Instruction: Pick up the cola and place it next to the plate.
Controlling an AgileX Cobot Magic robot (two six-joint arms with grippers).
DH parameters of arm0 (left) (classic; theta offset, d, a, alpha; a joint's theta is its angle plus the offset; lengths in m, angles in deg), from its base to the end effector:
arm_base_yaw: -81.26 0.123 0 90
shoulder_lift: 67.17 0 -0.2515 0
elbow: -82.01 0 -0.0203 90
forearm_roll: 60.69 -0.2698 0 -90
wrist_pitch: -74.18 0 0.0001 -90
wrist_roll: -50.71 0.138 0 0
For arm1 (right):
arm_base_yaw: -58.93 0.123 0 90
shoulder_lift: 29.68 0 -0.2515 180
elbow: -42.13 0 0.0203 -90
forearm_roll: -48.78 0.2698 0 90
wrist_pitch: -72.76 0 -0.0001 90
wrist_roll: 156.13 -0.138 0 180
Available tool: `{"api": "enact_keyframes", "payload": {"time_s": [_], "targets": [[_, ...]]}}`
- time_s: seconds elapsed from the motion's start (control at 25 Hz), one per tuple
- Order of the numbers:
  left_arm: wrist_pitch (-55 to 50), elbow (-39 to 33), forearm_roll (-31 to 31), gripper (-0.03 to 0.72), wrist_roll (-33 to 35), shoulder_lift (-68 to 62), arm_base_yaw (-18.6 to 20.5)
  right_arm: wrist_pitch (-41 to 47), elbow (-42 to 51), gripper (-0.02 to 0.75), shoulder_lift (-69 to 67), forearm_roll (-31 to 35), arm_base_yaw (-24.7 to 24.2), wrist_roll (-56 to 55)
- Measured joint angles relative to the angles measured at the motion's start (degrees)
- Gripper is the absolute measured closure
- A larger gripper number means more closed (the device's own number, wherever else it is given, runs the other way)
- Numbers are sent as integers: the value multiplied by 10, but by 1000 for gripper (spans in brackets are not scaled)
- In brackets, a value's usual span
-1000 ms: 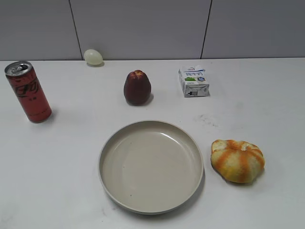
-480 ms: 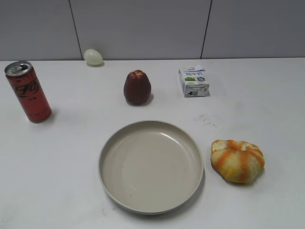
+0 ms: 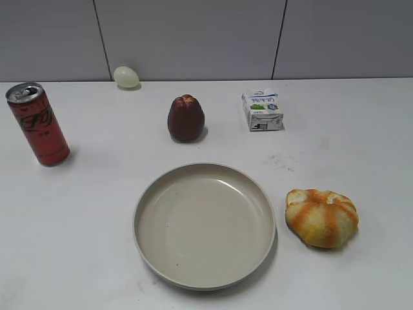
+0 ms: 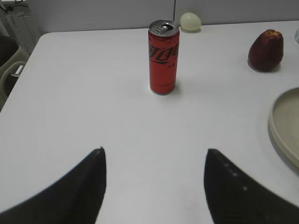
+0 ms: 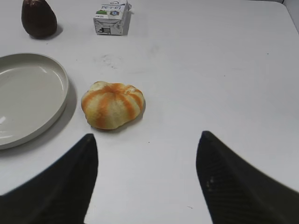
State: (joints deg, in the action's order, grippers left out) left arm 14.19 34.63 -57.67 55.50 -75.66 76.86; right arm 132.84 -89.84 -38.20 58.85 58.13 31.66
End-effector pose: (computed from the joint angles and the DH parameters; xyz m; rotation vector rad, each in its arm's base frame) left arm 0.0865 -0.0130 0.2682 0.1642 2.0148 -0.0585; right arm 0.0878 0.0197 0.2655 -0.1299 2.0209 0.1154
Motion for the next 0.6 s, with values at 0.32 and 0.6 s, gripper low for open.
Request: {"api": "enact_keyframes", "payload": {"time_s": [0.32, 0.6], "targets": [[37, 74, 9, 188, -2, -211, 1, 0, 0, 206, 0, 0, 0, 0], [82, 185, 9, 134, 4, -459, 1, 0, 0, 206, 0, 0, 0, 0]]}}
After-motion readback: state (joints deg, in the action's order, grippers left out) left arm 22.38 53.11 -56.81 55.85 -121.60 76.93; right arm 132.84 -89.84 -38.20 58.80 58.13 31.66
